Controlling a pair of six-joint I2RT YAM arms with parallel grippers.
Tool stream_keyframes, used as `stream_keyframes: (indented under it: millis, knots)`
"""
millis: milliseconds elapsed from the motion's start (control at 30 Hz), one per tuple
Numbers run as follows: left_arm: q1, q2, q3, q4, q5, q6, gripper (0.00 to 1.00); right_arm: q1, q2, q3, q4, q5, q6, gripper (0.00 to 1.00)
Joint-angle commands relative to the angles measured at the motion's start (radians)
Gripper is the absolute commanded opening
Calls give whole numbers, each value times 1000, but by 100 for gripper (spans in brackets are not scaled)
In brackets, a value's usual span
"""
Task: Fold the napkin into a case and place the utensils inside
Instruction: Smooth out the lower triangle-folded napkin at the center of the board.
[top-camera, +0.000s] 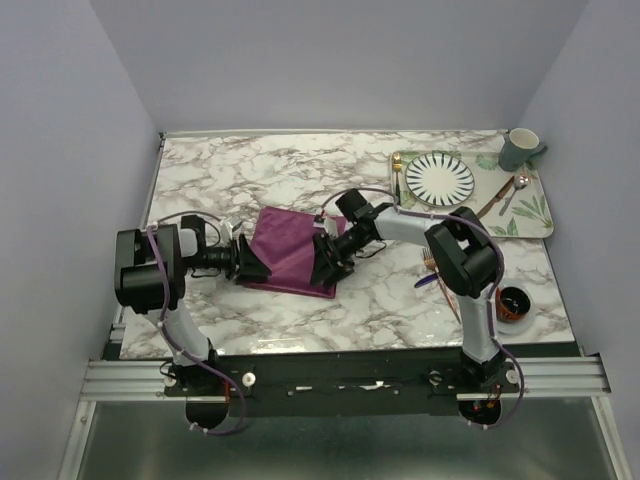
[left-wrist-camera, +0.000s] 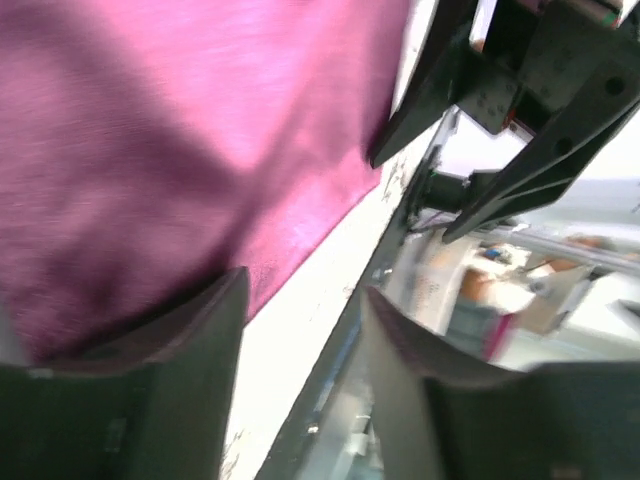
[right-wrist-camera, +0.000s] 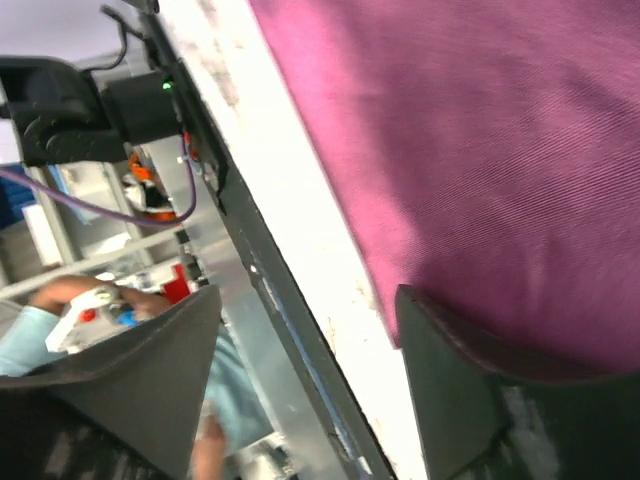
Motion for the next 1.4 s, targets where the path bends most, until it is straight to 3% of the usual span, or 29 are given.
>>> stream_keyframes:
  millis: [0,33,100,133,467,700,1067,1233,1367]
  knots:
    - [-24,-236,91,-56,24,168,72,-1,-183,33,-26,-25,-105,100]
    - [-30,-264,103,-36,7,150,84,-7,-195,64,-26,-12,-110,100]
    - [-47,-322,132,80,-56,98,97,-21,-205,99,-16,12,-107,100]
    - [-52,-331,136,134,-72,64,99,-46,-195,131,-6,41,-96,100]
    - [-161,-125,261,634,-196,-370,98,-237,54,336,177,19,152,100]
    - [-193,78,289,889,-227,-605,87,-254,142,320,306,-37,284,100]
    - [-172,232,214,1032,-262,-798,81,-299,246,231,327,-9,323,100]
    - [-172,230,186,1035,-251,-797,78,-300,228,231,320,-20,315,99]
    - [-172,163,183,1037,-219,-749,77,-300,150,230,303,-31,297,92]
